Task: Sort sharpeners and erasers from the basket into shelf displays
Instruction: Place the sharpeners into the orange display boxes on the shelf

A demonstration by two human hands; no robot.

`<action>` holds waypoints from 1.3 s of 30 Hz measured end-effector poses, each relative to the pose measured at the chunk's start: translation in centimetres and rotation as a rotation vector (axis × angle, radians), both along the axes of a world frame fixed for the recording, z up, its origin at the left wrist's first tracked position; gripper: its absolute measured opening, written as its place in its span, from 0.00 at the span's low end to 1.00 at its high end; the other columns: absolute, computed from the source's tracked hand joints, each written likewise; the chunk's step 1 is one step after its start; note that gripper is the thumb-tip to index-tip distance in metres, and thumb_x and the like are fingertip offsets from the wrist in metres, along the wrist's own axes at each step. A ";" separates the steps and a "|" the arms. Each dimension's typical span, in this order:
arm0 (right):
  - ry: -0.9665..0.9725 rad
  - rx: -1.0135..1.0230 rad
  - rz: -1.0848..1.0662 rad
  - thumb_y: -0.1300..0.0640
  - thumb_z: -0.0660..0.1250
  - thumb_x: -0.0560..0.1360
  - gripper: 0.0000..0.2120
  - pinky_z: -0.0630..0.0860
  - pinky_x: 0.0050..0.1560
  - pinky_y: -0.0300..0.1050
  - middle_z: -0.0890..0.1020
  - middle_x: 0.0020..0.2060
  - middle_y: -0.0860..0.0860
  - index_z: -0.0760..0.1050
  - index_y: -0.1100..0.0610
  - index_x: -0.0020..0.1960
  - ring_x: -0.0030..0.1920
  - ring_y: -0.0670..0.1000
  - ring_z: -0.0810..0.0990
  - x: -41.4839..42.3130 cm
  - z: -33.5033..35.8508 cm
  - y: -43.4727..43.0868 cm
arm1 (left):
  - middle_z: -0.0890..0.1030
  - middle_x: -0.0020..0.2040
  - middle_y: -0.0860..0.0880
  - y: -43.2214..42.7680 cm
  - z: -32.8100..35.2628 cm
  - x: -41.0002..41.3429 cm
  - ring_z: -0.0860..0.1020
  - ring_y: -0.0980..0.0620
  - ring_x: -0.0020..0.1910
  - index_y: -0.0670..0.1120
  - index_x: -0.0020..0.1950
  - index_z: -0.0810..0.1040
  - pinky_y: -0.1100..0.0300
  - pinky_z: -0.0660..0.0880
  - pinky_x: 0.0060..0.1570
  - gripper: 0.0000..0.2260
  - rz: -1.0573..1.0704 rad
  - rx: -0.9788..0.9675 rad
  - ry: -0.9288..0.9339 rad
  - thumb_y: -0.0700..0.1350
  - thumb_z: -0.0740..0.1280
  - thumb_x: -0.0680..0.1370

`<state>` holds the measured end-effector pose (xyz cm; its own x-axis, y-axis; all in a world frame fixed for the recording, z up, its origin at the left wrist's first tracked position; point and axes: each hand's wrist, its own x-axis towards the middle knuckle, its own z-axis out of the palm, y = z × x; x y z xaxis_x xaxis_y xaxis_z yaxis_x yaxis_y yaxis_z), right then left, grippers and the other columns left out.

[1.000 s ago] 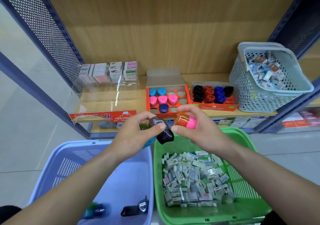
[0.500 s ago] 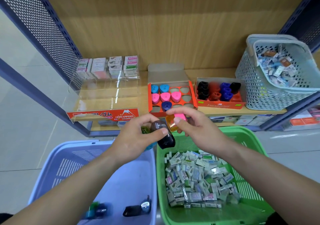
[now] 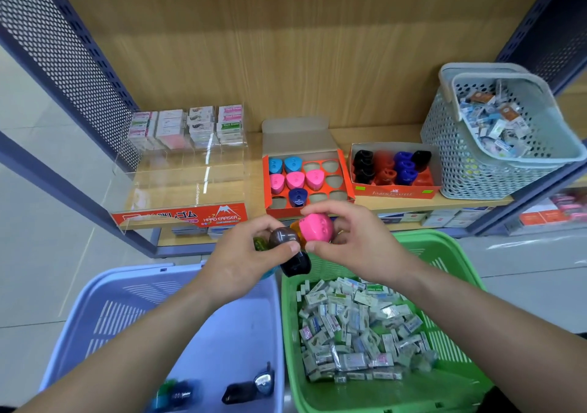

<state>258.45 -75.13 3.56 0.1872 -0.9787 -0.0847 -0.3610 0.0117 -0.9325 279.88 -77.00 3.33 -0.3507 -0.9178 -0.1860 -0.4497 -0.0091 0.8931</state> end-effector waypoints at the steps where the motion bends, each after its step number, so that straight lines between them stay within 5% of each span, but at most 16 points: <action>1: -0.022 0.015 -0.002 0.63 0.78 0.70 0.22 0.81 0.44 0.44 0.82 0.54 0.45 0.79 0.45 0.59 0.44 0.50 0.83 -0.1 -0.1 0.1 | 0.84 0.44 0.51 0.0 -0.1 0.0 0.81 0.50 0.48 0.51 0.46 0.82 0.53 0.75 0.54 0.05 -0.003 -0.001 -0.007 0.50 0.75 0.75; 7: 0.089 0.073 -0.091 0.69 0.74 0.72 0.23 0.81 0.44 0.38 0.75 0.60 0.48 0.79 0.46 0.59 0.44 0.46 0.86 -2.7 -1.0 -0.8 | 0.84 0.43 0.55 -0.8 -0.4 0.3 0.81 0.52 0.47 0.53 0.46 0.81 0.51 0.75 0.53 0.05 0.027 -0.008 -0.052 0.51 0.75 0.74; 11: 0.296 0.036 -0.191 0.63 0.75 0.73 0.20 0.78 0.30 0.38 0.81 0.56 0.44 0.77 0.45 0.60 0.41 0.46 0.84 -5.1 -2.9 -5.9 | 0.84 0.44 0.54 -2.0 -0.5 1.1 0.81 0.53 0.47 0.52 0.47 0.81 0.50 0.76 0.52 0.05 0.062 -0.010 -0.055 0.52 0.74 0.75; 15: 0.405 -0.033 -0.268 0.57 0.74 0.76 0.19 0.83 0.47 0.45 0.81 0.55 0.45 0.75 0.49 0.65 0.45 0.46 0.84 -5.8 -5.1 -12.1 | 0.84 0.43 0.52 -3.0 -0.7 1.8 0.81 0.49 0.46 0.52 0.47 0.81 0.45 0.77 0.52 0.06 0.073 -0.031 -0.044 0.52 0.74 0.76; 20: 0.548 -0.014 -0.170 0.57 0.72 0.77 0.20 0.80 0.57 0.52 0.81 0.59 0.48 0.73 0.49 0.66 0.49 0.49 0.83 -6.2 -7.5 -15.4 | 0.83 0.42 0.53 -3.5 -1.5 2.1 0.81 0.50 0.44 0.53 0.46 0.81 0.46 0.77 0.49 0.06 0.094 -0.036 -0.062 0.53 0.74 0.75; 30: 0.968 -0.086 -0.054 0.53 0.69 0.76 0.21 0.75 0.54 0.49 0.78 0.62 0.51 0.75 0.48 0.68 0.61 0.57 0.78 -6.7 -6.7 -16.4 | 0.83 0.42 0.58 -3.5 -2.1 2.8 0.81 0.56 0.45 0.56 0.46 0.80 0.50 0.77 0.49 0.07 0.095 -0.003 -0.122 0.57 0.73 0.74; 39: 0.988 -0.094 -0.119 0.52 0.72 0.76 0.23 0.75 0.55 0.52 0.82 0.55 0.57 0.74 0.50 0.70 0.61 0.59 0.74 -7.1 -9.4 -17.0 | 0.83 0.42 0.59 -3.4 -2.2 2.6 0.80 0.56 0.45 0.56 0.46 0.79 0.50 0.77 0.50 0.07 0.087 0.015 -0.127 0.57 0.73 0.74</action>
<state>251.34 -92.09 -5.88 -0.0255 -0.9972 -0.0706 -0.9760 0.0401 -0.2139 282.50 -80.43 1.12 -0.2429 -0.9404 -0.2379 -0.5557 -0.0661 0.8287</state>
